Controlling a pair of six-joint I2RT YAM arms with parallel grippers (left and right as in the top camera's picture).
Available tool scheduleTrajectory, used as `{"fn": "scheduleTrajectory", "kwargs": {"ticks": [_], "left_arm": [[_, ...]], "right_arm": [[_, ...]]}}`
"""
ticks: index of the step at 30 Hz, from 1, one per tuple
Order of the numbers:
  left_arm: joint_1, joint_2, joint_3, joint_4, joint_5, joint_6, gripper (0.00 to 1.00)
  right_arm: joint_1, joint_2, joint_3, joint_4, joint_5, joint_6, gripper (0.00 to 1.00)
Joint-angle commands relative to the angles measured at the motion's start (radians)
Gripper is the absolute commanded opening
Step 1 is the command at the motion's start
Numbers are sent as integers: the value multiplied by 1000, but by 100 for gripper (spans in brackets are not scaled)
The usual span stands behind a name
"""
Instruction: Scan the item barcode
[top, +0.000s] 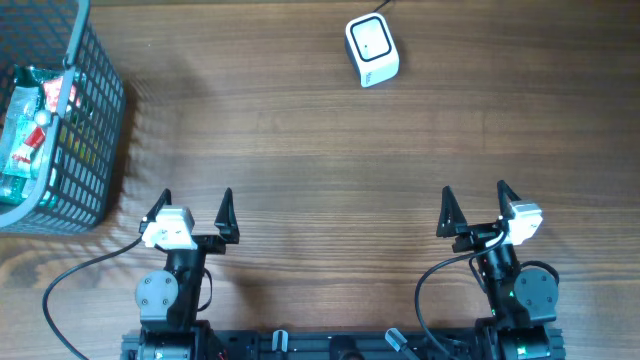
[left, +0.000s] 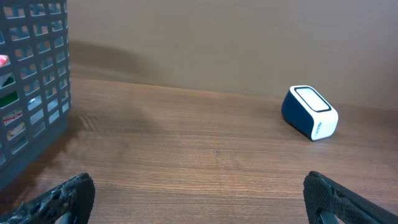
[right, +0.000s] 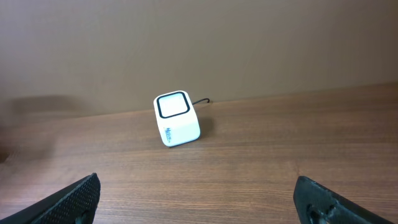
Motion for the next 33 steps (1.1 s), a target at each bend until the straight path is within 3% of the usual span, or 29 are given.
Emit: {"fn": "scheduleTrajectory", "kwargs": {"ticks": [1,6,11,19,23,25,29,33], "left_arm": [[6,-5,7,22,84,14,100],[6,5,180,-27,123,-18,100],[6,190,604,-328,122,-18,100],[6,892,1610,-1074,91,-18,100],[6,1176,1968,-1297,85,-18,100],[6,1276,2064,-1305,85,-18,100],[7,1384,2078,-1266,72,18,100],[8,1446,2078,-1195,-60,19,99]], "right_arm": [[-5,-6,-1,5,13,0,100],[-5,-6,-1,5,13,0,100],[-5,-6,-1,6,13,0,100],[-5,-6,-1,6,13,0,100],[-5,-6,-1,6,13,0,100],[-5,-6,-1,5,13,0,100],[-5,-6,-1,5,13,0,100],[-5,-6,-1,5,13,0,100]]}}
